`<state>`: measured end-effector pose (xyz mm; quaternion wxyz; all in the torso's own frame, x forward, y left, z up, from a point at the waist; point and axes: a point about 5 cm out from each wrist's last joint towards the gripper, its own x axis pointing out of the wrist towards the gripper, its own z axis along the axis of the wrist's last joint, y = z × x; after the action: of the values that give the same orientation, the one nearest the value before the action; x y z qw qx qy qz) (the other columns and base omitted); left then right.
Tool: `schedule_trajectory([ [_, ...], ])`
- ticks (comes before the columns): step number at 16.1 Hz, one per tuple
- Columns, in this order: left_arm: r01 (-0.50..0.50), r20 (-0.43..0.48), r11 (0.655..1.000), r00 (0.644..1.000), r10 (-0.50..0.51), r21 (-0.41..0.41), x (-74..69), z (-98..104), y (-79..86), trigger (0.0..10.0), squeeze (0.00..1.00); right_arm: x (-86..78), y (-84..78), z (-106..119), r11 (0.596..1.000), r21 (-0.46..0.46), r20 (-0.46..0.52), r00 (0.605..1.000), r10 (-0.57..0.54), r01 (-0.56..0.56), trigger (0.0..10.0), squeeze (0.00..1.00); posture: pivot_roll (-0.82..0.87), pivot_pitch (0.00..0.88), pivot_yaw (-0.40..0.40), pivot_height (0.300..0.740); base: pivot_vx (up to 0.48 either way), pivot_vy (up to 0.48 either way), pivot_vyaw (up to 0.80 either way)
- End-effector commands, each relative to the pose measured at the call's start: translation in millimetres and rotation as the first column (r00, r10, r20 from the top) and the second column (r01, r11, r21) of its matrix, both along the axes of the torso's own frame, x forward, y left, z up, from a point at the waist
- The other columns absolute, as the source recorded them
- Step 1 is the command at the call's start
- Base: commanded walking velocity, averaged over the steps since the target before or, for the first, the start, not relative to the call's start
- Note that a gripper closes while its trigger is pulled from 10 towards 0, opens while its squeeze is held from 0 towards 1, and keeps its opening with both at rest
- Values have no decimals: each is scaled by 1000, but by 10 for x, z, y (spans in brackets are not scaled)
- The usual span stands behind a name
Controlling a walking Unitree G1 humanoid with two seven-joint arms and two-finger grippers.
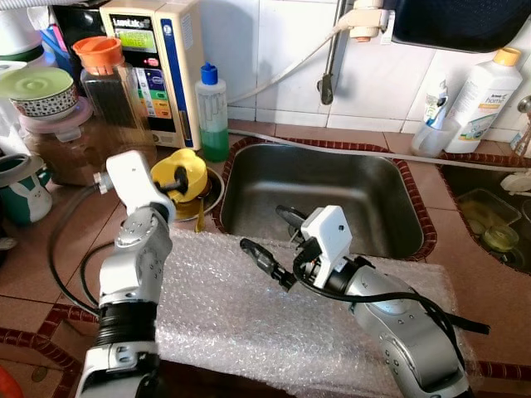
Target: Kitchen organization
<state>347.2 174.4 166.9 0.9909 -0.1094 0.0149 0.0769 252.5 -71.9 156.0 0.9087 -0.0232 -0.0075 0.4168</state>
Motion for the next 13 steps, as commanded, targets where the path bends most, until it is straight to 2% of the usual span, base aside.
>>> schedule_trajectory([
  [1, 3, 33, 1000, 999, -4, 31, -9, 58, -6, 10000, 0, -1, 8, 9, 1000, -6, 8, 1000, 5, -5, 10000, 1000, 42, 15, 31, 740, 0, 0, 0],
  [2, 2, 30, 999, 1000, -3, 34, -11, 58, 0, 10000, 0, -1, 8, 5, 1000, -6, 7, 1000, 4, -4, 10000, 1000, 44, 15, 32, 740, 0, 0, 0],
  [4, -2, 42, 996, 999, -2, 90, -24, 63, 22, 10000, 0, -2, 10, -1, 1000, -7, 6, 1000, 4, -4, 10000, 1000, 43, 15, 31, 740, 0, 0, 0],
  [5, 25, 53, 979, 998, -36, 202, -25, 72, 25, 10000, 0, 0, 9, 0, 1000, -8, 8, 1000, 4, -4, 10000, 1000, 42, 14, 31, 740, 0, 0, 0],
  [6, 92, 17, 959, 995, -100, 270, -4, 38, -6, 10000, 0, 2, 6, 0, 1000, -9, 8, 1000, 3, -3, 10000, 1000, 43, 15, 31, 740, 0, 0, 0],
  [8, 169, -17, 931, 985, -173, 324, 22, 15, -44, 10000, 0, 2, 8, -1, 1000, -10, 9, 1000, 3, -3, 10000, 1000, 45, 15, 30, 740, 0, 0, 0],
  [10, 324, -35, 853, 940, -340, 409, 46, 41, -206, 10000, 0, 1, 20, 0, 1000, -10, 10, 1000, 6, -6, 10000, 1000, 45, 16, 32, 740, 0, 0, 0],
  [11, 386, -70, 820, 916, -395, 423, 57, 22, -262, 10000, 0, 2, 24, 3, 1000, -10, 12, 1000, 6, -6, 10000, 1000, 45, 17, 34, 740, 0, 0, 0],
  [13, 447, -114, 784, 889, -444, 430, 73, -14, -292, 10000, 0, 1, 28, 2, 1000, -9, 13, 1000, 3, -3, 10000, 1000, 42, 17, 36, 740, 0, 0, 0],
])
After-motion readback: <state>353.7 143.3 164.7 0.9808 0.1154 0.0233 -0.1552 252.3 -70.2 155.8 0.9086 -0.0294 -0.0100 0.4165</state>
